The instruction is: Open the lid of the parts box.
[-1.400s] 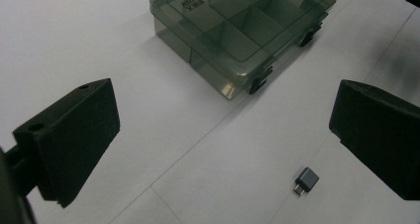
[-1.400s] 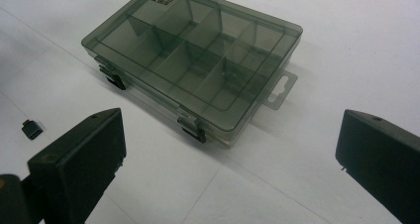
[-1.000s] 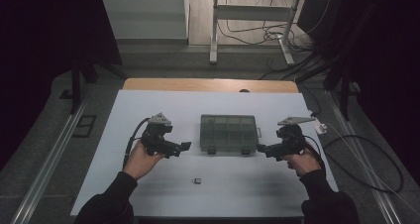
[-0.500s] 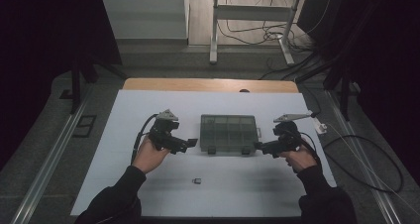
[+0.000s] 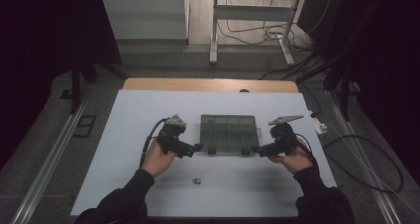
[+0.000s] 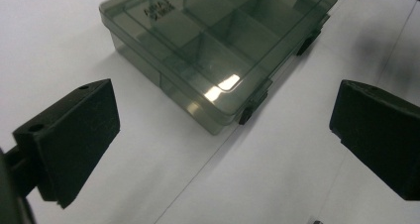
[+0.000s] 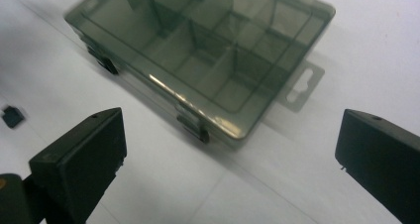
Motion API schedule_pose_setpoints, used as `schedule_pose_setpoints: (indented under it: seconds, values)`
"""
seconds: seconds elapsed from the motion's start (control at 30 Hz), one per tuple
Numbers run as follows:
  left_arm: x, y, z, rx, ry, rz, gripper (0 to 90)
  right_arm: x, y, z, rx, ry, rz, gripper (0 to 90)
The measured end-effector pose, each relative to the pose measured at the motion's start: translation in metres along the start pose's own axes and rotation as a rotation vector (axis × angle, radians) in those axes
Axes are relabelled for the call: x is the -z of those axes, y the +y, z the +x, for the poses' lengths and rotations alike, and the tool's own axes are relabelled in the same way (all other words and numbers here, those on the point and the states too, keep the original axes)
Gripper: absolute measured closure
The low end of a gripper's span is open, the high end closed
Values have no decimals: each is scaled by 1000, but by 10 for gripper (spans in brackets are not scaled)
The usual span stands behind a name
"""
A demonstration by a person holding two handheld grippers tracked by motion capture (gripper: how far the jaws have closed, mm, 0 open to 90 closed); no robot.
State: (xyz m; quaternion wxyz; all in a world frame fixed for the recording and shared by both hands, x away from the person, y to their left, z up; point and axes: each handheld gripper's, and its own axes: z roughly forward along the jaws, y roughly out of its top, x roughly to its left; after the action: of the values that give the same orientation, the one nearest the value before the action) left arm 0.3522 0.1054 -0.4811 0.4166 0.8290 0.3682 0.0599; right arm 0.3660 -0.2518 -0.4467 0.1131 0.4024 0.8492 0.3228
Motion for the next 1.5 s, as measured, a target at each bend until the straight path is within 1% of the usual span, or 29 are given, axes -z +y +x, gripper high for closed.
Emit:
schedule_pose_setpoints:
  seconds: [0.03,0.07,0.13,0.2,0.23,0.27,0.3,0.33,0.37,0.4,0.43,0.5,0.63,0.77,0.9,0.93,1.0,1.07,1.13,1.23,1.3,1.4,1.5]
  values:
    - [-2,-1,0,-4,-1,3,0,-1,-1,0,7,-5,7,8]
    - [-3,-2,-1,-4,-3,5,0,-1,-2,0,14,-16,7,32]
    - [-6,-4,-2,-12,-8,9,0,-1,-5,0,7,-12,5,65]
    - [-9,-5,-3,-25,-5,17,0,-2,-8,0,11,-12,12,131]
    - [-10,-6,-2,-23,-9,16,0,-2,-10,0,13,-11,15,154]
    - [-10,-6,-2,-23,-9,16,0,-2,-10,0,13,-11,15,154]
    - [-11,-8,-1,-14,-19,7,0,-2,-14,-2,12,-4,21,227]
    - [-11,-9,-1,-12,-24,6,0,-2,-15,-2,10,-2,18,251]
    - [-11,-9,-1,-12,-24,6,0,-2,-15,-2,10,-2,18,251]
    - [-12,-9,0,-16,-26,7,0,-1,-18,-4,14,10,25,326]
    - [-12,-10,0,-16,-32,5,0,-1,-18,-4,14,10,25,326]
    - [-13,-11,1,-22,-42,10,0,-1,-20,-4,22,7,35,392]
    - [-14,-13,2,-7,-41,2,0,0,-23,-5,20,19,45,517]
    - [-14,-13,3,-6,-29,-3,0,-3,-25,-6,17,32,66,621]
    - [-14,-13,4,-9,-30,-4,0,-7,-26,-6,31,27,82,699]
    - [-14,-13,4,-9,-30,-4,0,-7,-26,-6,31,27,82,699]
    - [-14,-13,4,-10,-28,0,0,-9,-27,-6,31,30,92,765]
    - [-14,-13,4,-10,-21,2,0,-10,-27,-6,33,36,97,812]
    - [-13,-13,5,-5,-17,1,0,-13,-27,-9,22,48,110,866]
    - [-13,-13,7,-4,-11,-3,0,-16,-28,-11,16,54,124,882]
    - [-13,-13,8,-2,-10,-6,0,-20,-28,-14,-1,67,132,887]
    - [-13,-13,8,-2,-12,-7,0,-22,-27,-14,1,67,140,887]
    - [-14,-13,8,-8,-15,-4,0,-28,-28,-14,21,52,156,887]
